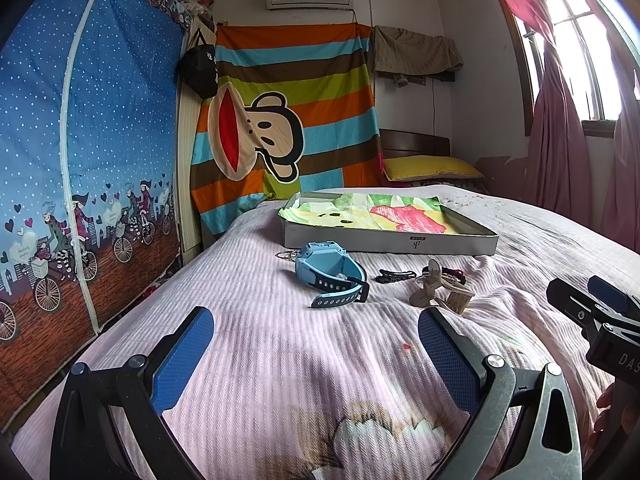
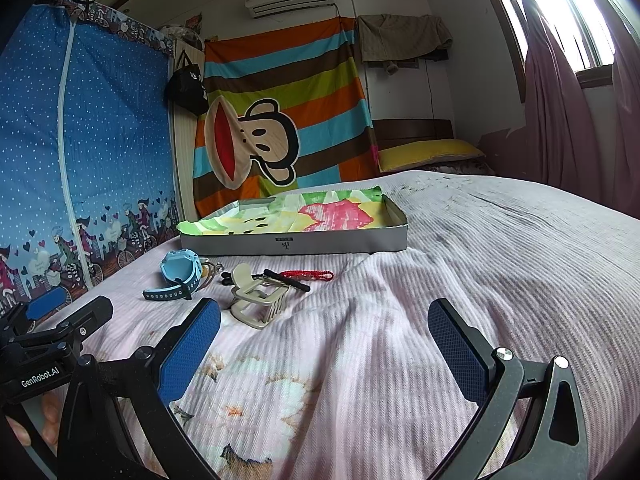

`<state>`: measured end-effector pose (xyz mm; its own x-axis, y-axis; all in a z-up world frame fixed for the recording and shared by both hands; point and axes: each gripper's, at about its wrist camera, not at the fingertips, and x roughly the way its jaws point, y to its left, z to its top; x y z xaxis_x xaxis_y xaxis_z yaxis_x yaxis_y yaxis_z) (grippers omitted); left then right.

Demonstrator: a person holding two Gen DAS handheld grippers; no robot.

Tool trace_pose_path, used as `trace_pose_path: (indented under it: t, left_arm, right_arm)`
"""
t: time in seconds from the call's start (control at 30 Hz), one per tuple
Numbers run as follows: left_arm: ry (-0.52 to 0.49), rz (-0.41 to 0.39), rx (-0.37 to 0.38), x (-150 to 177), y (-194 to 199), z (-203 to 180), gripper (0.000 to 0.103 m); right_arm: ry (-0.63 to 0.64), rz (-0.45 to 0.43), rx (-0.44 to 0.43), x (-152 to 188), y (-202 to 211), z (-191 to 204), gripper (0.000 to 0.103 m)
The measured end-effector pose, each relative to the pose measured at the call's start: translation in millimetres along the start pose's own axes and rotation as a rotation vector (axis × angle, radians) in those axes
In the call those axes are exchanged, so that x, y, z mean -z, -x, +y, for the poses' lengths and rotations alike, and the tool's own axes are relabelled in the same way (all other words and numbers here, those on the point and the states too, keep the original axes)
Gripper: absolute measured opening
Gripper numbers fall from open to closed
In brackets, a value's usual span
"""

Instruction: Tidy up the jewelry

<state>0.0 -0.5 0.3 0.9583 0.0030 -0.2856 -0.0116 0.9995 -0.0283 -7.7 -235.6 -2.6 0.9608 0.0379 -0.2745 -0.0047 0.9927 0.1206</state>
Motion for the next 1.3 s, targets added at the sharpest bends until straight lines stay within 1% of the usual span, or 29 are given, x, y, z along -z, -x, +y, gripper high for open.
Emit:
trace_pose_path:
  t: [0.97,1.07,1.2,1.3]
  left_arm:
    - [0.002,0.001,0.001,-0.6,0.5,0.4,0.103]
    - [0.007,0.001,0.001,1.4,-1.2,-4.3,0.103]
    - [0.015,0.025,0.011,-5.5,-2.9,2.0,0.103]
    - [0.016,0.084,0.038,-4.6,-6.6,2.9,0.103]
  right_arm:
    - [0.0,0.0,-0.001,0.1,0.3,0.4,0.102]
    - [0.001,-0.002,0.0,0.0,0.5,0.4,0.102]
    - [-0.001,0.008,-0.004,-3.0,-1.4,-1.3,0.102]
    - [0.002,0.024,0.002,-3.8,-4.0,-1.0,0.102]
